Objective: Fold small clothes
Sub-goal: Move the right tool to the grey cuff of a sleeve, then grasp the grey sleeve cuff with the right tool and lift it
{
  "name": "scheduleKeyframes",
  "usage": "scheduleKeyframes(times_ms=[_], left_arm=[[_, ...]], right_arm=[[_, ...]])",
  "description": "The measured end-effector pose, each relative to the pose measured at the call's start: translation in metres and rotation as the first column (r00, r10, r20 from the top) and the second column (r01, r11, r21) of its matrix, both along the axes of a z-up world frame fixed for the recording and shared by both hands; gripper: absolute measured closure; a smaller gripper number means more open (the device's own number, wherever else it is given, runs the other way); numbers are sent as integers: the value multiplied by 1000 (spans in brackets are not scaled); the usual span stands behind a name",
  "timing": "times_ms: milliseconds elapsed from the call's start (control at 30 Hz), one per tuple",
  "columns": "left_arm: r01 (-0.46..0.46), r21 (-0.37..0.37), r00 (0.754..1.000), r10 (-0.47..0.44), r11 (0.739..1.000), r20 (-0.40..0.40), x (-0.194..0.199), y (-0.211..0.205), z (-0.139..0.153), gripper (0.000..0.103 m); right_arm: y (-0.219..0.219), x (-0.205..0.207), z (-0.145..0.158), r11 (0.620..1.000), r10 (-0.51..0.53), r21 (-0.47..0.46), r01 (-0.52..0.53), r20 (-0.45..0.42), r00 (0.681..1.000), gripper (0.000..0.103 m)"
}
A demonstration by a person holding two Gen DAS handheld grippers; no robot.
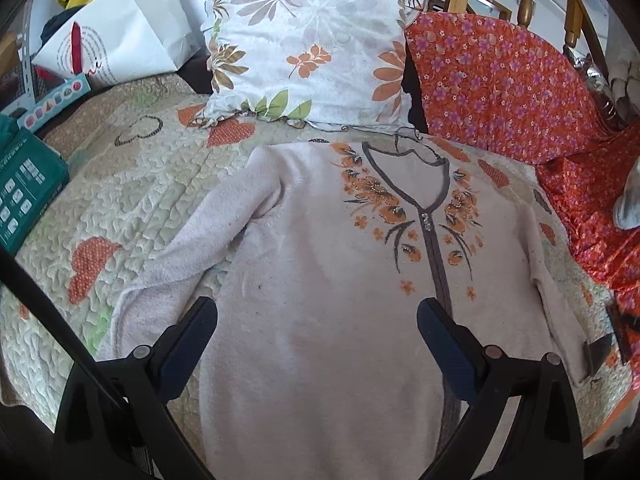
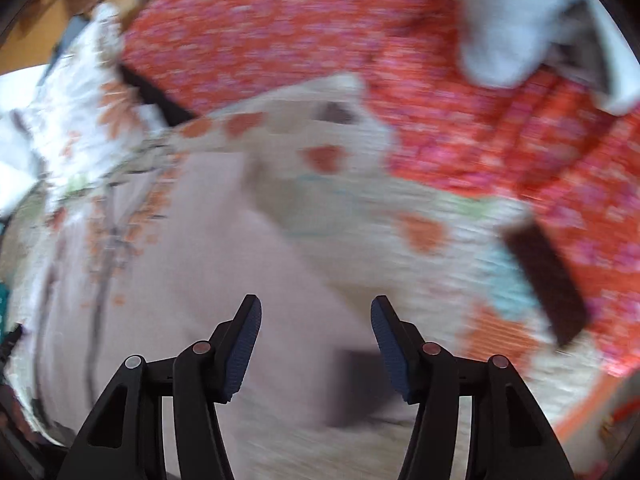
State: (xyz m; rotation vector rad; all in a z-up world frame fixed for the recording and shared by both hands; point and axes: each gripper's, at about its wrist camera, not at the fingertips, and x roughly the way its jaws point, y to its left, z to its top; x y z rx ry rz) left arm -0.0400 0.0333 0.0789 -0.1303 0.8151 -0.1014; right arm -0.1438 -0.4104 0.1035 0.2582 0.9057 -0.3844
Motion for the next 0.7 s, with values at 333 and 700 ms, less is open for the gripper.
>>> scheduleKeyframes(times_ms=[333, 700], left_arm=[[16, 16, 1000, -15, 1000, -8, -4, -8, -6, 3], [18, 14, 1000, -17, 1000, -3, -6, -5, -6, 3]], right_arm=[[18, -38, -46, 990, -17, 143, 5, 82, 996, 41], [-2, -23, -60, 986, -154, -56, 156, 28, 988, 97]])
